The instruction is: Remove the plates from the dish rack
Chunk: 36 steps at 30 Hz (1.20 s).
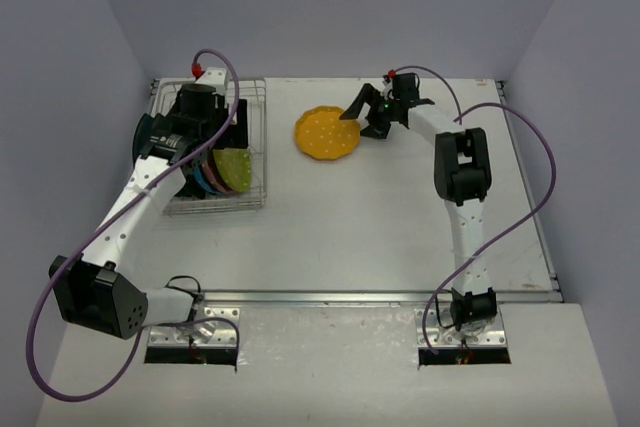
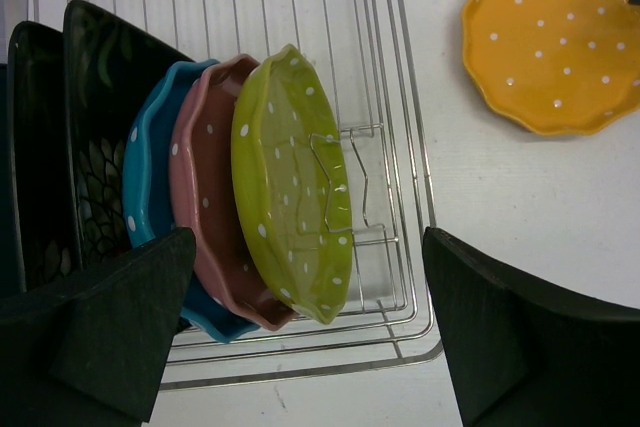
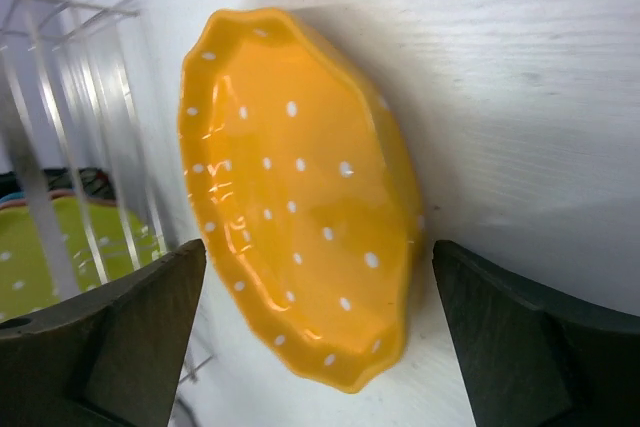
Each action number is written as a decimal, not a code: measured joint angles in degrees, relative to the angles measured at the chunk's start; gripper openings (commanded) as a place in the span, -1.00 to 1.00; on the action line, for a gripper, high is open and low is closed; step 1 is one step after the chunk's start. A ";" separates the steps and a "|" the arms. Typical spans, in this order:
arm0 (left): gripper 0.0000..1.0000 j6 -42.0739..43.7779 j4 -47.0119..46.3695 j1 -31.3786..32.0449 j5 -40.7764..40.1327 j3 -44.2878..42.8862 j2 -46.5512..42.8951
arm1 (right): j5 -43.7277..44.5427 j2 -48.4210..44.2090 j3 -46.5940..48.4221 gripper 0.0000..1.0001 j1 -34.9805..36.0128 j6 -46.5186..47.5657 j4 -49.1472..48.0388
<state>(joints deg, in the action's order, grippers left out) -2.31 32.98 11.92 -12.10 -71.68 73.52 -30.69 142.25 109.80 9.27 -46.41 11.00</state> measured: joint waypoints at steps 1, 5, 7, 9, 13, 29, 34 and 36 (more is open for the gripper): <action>0.77 0.14 0.30 0.00 -0.21 0.00 0.05 | 1.93 -0.75 0.00 0.97 0.05 1.10 1.05; 0.66 0.56 1.88 0.00 -0.81 -0.72 1.26 | 10.31 -4.99 -1.09 0.97 -0.14 6.05 5.54; 0.62 0.77 2.67 0.00 -0.81 -1.07 2.22 | 14.16 -8.28 -2.36 0.98 -0.17 8.54 7.16; 0.60 0.83 3.24 0.00 -0.81 -1.18 3.21 | 16.48 -11.47 -3.22 0.98 -0.33 10.43 8.25; 0.60 0.82 4.36 0.00 -0.96 -1.44 5.70 | 18.82 -18.55 -6.17 0.97 -0.48 13.67 9.53; 0.40 -2.15 6.82 0.02 -3.74 -4.57 18.11 | 16.79 -35.22 -22.57 0.97 -0.49 16.65 10.74; 0.08 -2.92 7.09 0.00 -3.80 -6.00 20.18 | 15.03 -36.34 -25.18 0.98 -0.49 16.42 10.83; -0.04 -2.99 7.07 -0.01 -3.80 -6.12 20.71 | 14.43 -36.43 -25.88 0.98 -0.49 16.34 10.92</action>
<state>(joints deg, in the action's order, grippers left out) -5.30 40.06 11.91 -15.90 -77.80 94.23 -16.26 105.82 83.92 8.78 -30.07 21.92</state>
